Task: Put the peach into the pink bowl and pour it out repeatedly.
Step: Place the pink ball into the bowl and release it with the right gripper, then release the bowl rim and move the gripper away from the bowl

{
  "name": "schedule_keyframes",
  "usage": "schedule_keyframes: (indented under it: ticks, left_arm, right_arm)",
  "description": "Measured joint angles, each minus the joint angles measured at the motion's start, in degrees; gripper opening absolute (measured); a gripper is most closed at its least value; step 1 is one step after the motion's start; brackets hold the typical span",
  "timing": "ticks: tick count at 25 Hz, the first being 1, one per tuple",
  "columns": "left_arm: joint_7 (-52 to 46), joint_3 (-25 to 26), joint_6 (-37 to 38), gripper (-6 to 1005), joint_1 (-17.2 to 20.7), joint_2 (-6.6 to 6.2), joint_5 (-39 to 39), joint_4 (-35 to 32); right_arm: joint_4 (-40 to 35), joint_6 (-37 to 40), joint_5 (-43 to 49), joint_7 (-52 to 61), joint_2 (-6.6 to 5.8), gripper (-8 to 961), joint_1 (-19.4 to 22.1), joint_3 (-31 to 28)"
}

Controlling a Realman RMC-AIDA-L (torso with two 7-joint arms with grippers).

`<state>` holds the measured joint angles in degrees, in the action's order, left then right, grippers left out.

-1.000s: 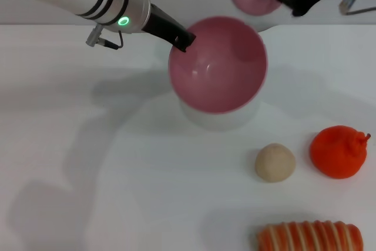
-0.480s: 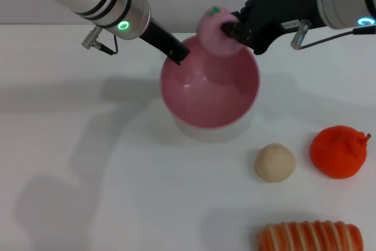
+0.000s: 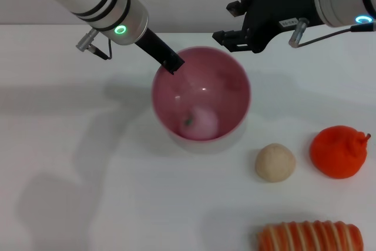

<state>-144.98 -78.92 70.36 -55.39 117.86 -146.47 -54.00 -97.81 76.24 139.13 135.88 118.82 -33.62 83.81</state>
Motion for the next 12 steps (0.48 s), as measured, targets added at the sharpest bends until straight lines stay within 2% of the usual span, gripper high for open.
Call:
schedule_keyframes:
  ticks: [1, 7, 12]
  left_arm:
    - [-0.03, 0.00, 0.16, 42, 0.00, 0.00, -0.12, -0.02]
    - [-0.21, 0.00, 0.87, 42, 0.13, 0.00, -0.15, -0.06]
    - [-0.22, 0.00, 2.16, 42, 0.23, 0.00, -0.56, -0.06]
  right_arm:
    - [0.00, -0.02, 0.00, -0.09, 0.00, 443, -0.02, -0.01]
    - [-0.88, -0.34, 0.00, -0.44, 0.00, 521, 0.35, -0.51]
    - [-3.27, -3.24, -1.08, -3.22, 0.39, 522, 3.30, -2.36]
